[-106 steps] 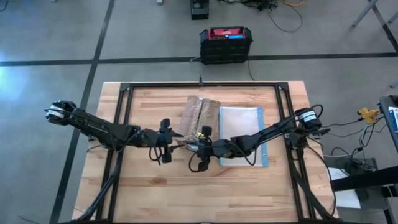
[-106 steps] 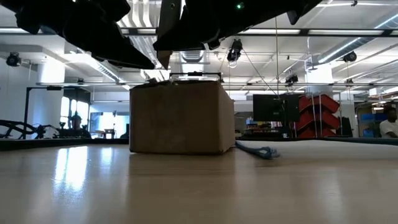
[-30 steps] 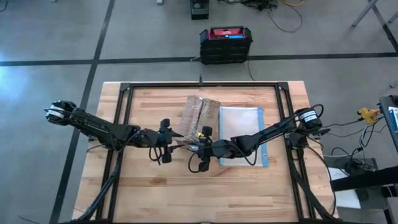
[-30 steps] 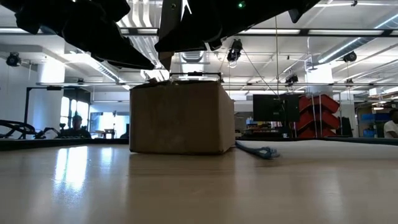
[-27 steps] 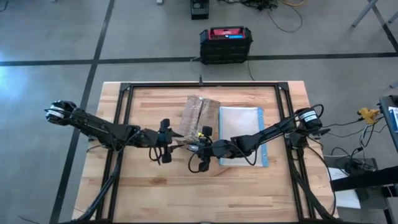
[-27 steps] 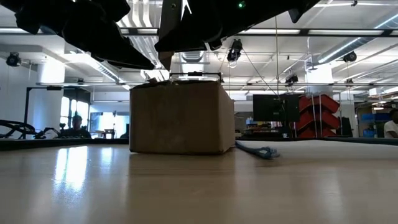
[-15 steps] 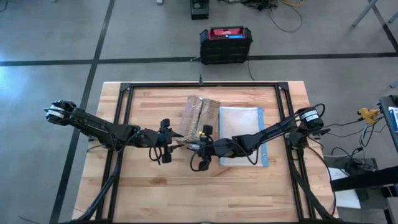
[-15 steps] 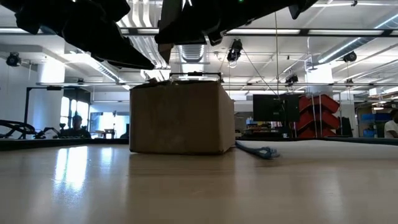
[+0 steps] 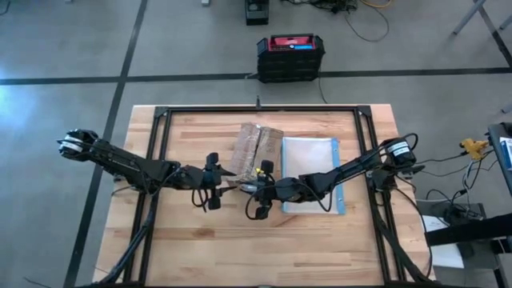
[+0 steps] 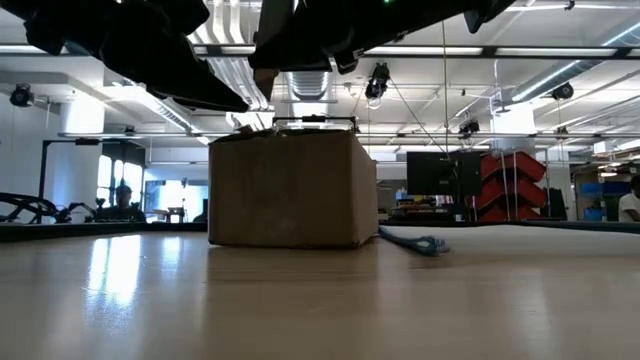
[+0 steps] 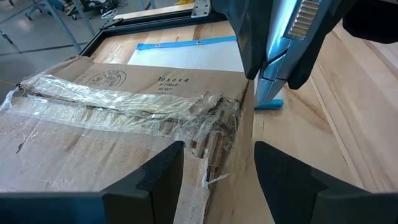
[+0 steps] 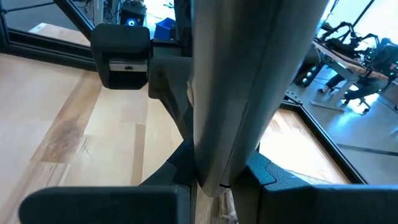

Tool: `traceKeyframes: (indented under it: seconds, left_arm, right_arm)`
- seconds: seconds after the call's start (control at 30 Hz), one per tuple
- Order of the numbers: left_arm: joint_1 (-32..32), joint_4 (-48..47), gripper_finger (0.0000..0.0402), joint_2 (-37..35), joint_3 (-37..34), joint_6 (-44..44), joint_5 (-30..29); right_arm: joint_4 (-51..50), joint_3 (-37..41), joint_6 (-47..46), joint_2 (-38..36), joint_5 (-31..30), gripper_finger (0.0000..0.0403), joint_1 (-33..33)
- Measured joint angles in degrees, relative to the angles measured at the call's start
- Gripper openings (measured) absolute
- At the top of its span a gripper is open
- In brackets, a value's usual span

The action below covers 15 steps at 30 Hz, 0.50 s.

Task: Unpack boxes
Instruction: Open the cardboard box using the silver cutter

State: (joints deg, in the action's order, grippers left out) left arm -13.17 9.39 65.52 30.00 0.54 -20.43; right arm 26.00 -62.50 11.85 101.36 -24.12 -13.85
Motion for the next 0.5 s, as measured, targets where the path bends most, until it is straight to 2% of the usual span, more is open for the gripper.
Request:
traceKeyframes:
  seconds: [0.5]
  left_arm:
    - [-0.01, -0.10, 0.0160, 0.01, -0.02, 0.00, 0.02]
  right_arm:
    - [3.64, 0.07, 3.34, 2.51, -1.39, 0.0042, 0.19]
